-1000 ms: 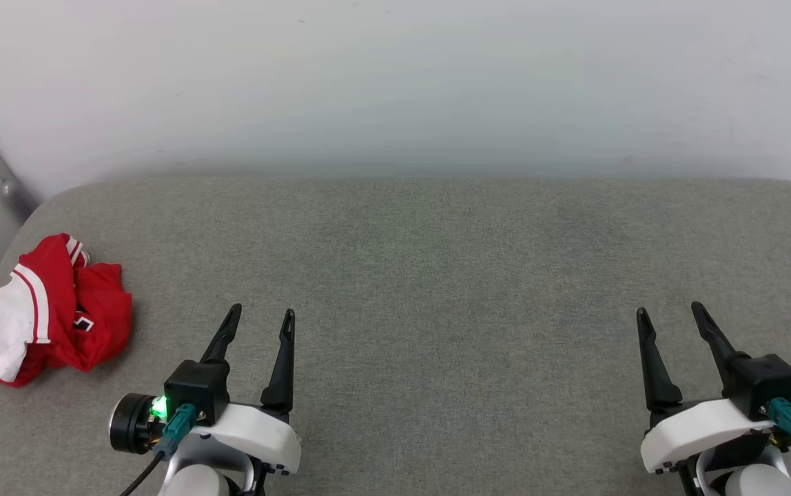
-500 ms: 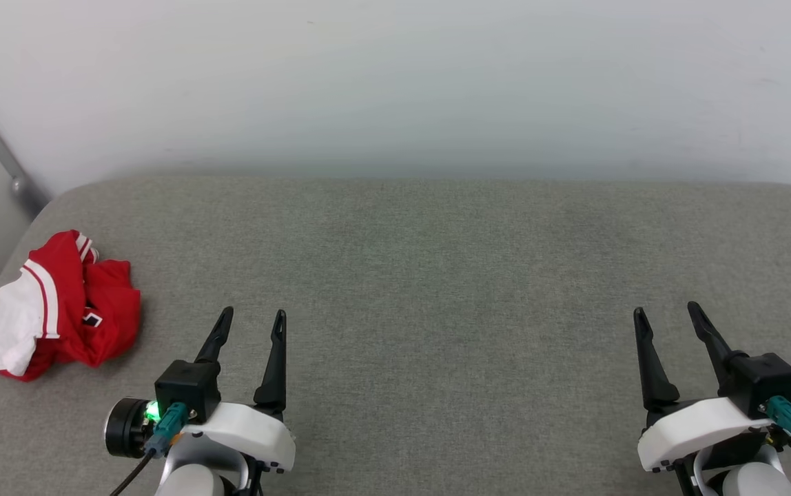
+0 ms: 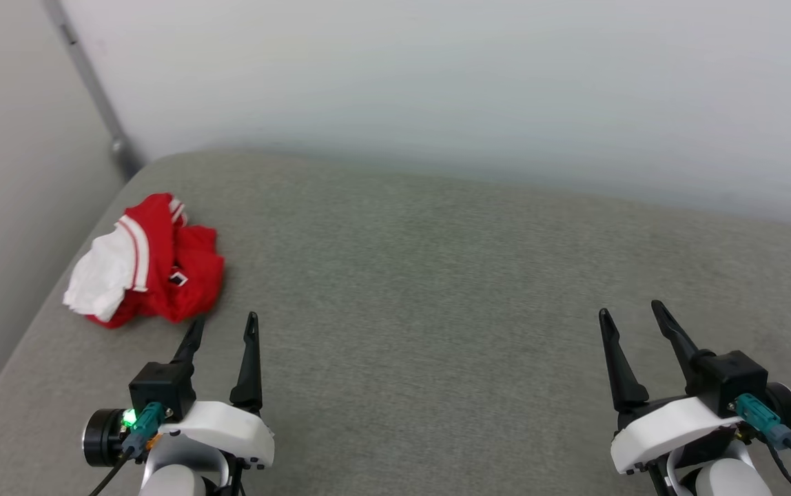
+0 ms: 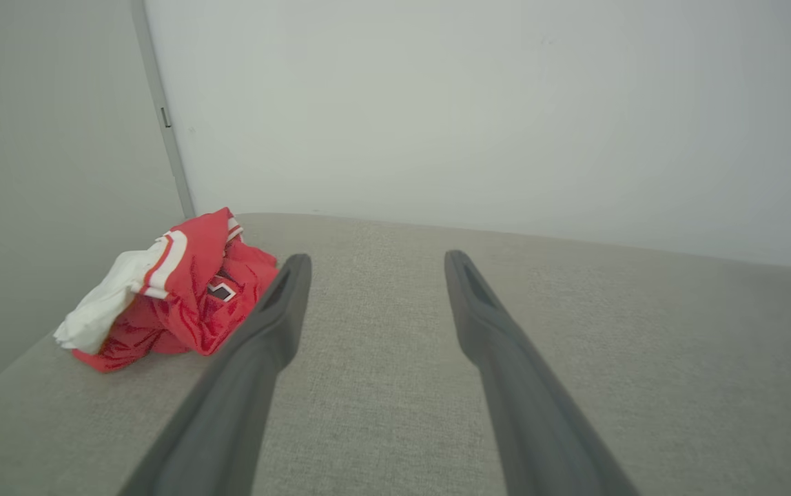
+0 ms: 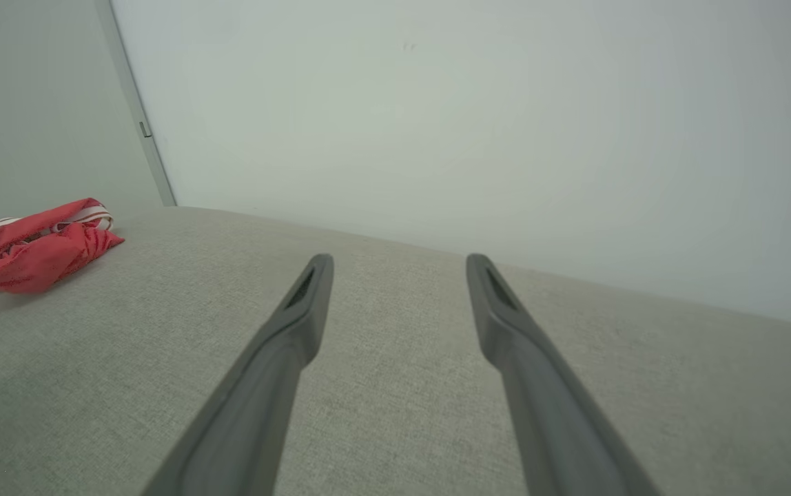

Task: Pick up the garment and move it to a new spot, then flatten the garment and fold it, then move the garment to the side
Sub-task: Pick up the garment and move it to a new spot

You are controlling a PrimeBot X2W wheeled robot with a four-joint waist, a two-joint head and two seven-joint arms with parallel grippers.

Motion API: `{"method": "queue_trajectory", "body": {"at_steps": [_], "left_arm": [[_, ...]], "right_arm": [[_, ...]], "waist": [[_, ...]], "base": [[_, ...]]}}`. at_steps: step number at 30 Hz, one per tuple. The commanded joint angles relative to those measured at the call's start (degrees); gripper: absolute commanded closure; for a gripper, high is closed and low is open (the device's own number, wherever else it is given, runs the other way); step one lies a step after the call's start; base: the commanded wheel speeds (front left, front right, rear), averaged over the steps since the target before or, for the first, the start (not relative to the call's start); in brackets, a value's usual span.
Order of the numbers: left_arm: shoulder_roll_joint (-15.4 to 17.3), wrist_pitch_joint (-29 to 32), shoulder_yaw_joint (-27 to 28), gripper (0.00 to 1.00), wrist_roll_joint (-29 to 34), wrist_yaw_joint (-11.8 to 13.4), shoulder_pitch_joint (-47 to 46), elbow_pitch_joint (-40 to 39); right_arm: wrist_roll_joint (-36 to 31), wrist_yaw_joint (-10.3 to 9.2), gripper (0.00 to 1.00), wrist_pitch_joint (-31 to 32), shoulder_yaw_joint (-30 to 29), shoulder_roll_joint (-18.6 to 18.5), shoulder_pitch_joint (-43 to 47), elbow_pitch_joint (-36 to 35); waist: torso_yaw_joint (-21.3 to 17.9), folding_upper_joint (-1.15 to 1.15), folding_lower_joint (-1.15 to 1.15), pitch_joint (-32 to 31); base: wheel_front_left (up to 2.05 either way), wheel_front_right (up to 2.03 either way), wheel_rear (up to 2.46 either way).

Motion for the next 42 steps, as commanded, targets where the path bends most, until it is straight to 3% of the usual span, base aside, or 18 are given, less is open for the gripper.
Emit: {"method": "queue_trajectory", "body": {"at_steps": [1, 11, 21, 28, 33, 39, 42], "left_arm": [[0.3, -0.1, 0.3, 0.00, 0.4, 0.2, -0.3, -0.1], [0.9, -0.1, 2.7, 0.00, 1.4, -0.2, 0.6, -0.9], [0.6, -0.1, 3.9, 0.00, 1.6, -0.5, -0.4, -1.4], [1.0, -0.1, 4.2, 0.00, 2.6, -0.7, -1.4, -2.1], [1.3, -0.1, 3.5, 0.00, 2.0, -1.7, -6.6, -2.4], [4.4, -0.1, 3.7, 0.00, -0.1, -2.8, -19.0, 0.7], [7.5, 0.4, 3.7, 0.00, -1.8, -3.1, -26.5, 3.3]], "right_arm": [[-0.3, -0.02, 0.00, -0.2, 0.2, 0.1, -0.7, 0.1], [-2.2, -0.03, 0.00, 0.1, 2.6, 0.1, -1.9, -0.8], [-2.9, -0.03, 0.00, 0.3, 3.7, 0.1, -3.1, -1.4], [-2.7, -0.03, 0.00, 0.4, 4.3, 0.1, -3.8, -1.6], [-4.1, -0.03, 0.00, 1.6, 4.4, 0.0, -6.0, -3.3], [-6.8, -0.03, 0.00, 3.8, 4.3, 0.0, -9.6, -6.4], [-7.9, -0.03, 0.00, 4.6, 4.0, 0.0, -11.5, -7.9]], "waist": [[2.9, 0.00, 0.00, 0.2], [10.1, 0.00, 0.00, 1.4], [12.5, 0.00, 0.00, 2.7], [12.4, 0.00, 0.00, 3.3], [11.2, 0.00, 0.00, 7.1], [8.3, 0.00, 0.00, 14.3], [6.5, 0.00, 0.00, 18.1]], "base": [[0.00, 0.00, 0.00], [0.00, 0.00, 0.00], [0.00, 0.00, 0.00], [0.00, 0.00, 0.00], [0.00, 0.00, 0.00], [0.00, 0.00, 0.00], [0.00, 0.00, 0.00]]}}
